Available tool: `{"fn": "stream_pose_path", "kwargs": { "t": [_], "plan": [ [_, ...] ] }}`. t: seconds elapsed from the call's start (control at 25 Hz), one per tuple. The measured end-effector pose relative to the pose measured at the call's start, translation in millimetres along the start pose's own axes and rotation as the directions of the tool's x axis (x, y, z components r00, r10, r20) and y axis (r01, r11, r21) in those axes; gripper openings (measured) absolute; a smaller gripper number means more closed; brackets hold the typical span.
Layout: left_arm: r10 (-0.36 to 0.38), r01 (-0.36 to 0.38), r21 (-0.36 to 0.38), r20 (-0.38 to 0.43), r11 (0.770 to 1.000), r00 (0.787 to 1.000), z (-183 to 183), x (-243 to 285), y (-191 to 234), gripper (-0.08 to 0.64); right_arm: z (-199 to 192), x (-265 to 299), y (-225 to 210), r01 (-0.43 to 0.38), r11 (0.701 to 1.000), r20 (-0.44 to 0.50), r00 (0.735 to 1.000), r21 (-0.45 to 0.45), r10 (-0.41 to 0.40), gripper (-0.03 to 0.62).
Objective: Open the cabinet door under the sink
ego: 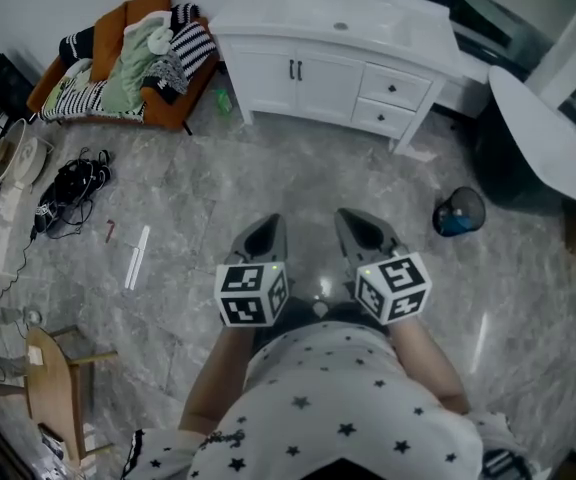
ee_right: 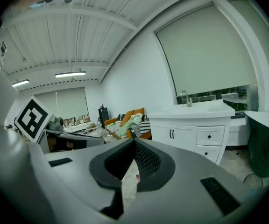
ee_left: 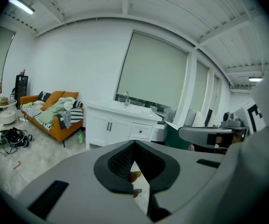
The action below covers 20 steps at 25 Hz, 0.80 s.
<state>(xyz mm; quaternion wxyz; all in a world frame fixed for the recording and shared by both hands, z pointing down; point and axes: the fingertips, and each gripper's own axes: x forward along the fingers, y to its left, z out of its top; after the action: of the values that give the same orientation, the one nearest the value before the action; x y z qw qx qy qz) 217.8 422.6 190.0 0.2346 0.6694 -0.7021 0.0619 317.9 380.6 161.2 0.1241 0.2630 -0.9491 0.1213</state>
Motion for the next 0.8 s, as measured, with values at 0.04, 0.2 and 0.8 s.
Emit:
{"fn": "stream_pose_path", "kwargs": {
  "t": [0.04,0.2,0.8],
  "plan": [
    [-0.002,0.002,0.002,-0.004,1.0,1.0,-2,1,-2,0.005,-1,-1,-1,-0.003,1.0,0.0,1.0,0.002,0.003,0.006],
    [-0.001,0.002,0.006,-0.029,1.0,1.0,-7,3,-6,0.005,-4,-2,-2,-0.007,1.0,-0.004,1.0,0.017,0.007,0.006],
    [-0.044,0.045,0.013,-0.064,0.999,0.997,18,53,21,0.005,10,45,-21,0.027,0.998,-0.017,1.0,0.057,-0.026,0.006]
  ]
}}
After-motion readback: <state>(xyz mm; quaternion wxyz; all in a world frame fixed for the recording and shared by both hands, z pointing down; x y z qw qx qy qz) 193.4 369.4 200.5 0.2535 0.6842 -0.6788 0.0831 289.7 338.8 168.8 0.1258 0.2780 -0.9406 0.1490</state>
